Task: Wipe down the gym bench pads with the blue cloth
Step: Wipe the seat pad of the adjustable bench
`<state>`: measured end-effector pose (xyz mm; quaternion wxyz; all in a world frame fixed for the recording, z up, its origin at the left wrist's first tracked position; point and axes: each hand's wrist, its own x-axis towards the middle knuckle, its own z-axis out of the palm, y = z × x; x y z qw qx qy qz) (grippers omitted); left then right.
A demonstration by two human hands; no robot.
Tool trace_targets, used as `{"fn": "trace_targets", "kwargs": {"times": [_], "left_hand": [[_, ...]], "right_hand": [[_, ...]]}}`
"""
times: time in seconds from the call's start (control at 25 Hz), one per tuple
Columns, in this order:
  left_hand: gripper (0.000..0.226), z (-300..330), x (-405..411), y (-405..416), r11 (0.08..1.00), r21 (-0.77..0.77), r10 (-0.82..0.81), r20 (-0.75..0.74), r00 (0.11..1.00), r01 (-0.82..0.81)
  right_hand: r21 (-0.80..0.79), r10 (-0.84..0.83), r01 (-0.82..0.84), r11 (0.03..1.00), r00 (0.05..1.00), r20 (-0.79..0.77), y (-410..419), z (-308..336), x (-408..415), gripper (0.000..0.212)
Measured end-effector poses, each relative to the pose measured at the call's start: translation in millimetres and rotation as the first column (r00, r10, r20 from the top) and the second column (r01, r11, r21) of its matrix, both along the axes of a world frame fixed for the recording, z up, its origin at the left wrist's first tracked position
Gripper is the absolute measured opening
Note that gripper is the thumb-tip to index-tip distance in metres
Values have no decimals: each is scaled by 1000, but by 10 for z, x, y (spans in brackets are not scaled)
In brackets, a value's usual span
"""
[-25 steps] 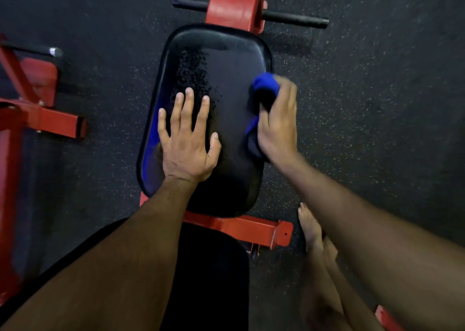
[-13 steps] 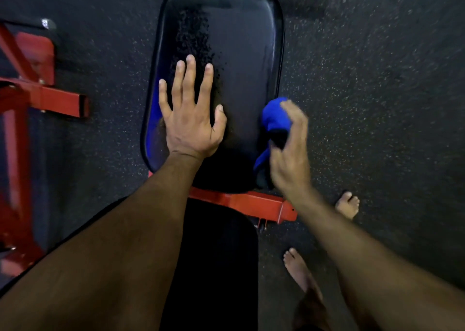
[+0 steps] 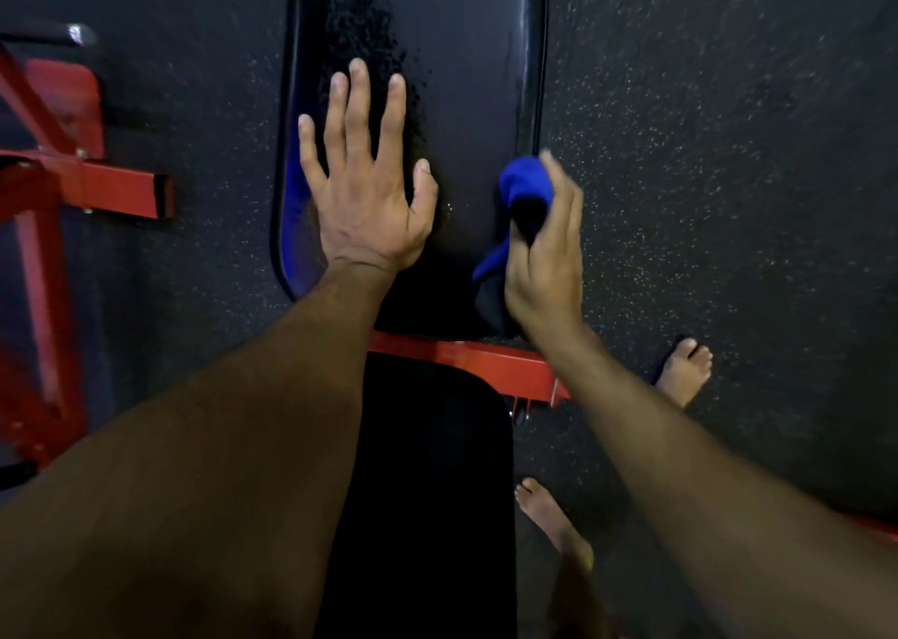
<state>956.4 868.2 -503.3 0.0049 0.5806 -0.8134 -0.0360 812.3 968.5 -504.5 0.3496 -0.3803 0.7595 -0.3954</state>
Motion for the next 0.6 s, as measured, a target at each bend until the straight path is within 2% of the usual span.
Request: {"fn": "trace_targets", "kwargs": {"times": [0.08, 0.2, 0.32, 0.48, 0.6], "left_hand": [[74, 9, -2, 3, 1000, 4, 2, 8, 1000, -2], [75, 12, -3, -5, 1000, 19, 7, 13, 1000, -7], [74, 16, -6, -3, 1000, 22, 10, 5, 1000, -10], [74, 15, -2, -19, 1000, -3, 9, 0, 1000, -9], [74, 8, 9, -22, 1000, -13, 1, -15, 1000, -1]], "right_hand": [[-36, -1, -1, 999, 997, -75, -344, -58, -167, 59], [-58, 18, -26, 998, 990, -143, -513, -50, -227, 62], [57, 207, -201, 978, 964, -167, 30, 41, -110, 79], [206, 519, -494, 845, 850, -93, 648, 150, -221, 85], [158, 546, -526, 836, 828, -130, 316, 387, -583, 85]]}}
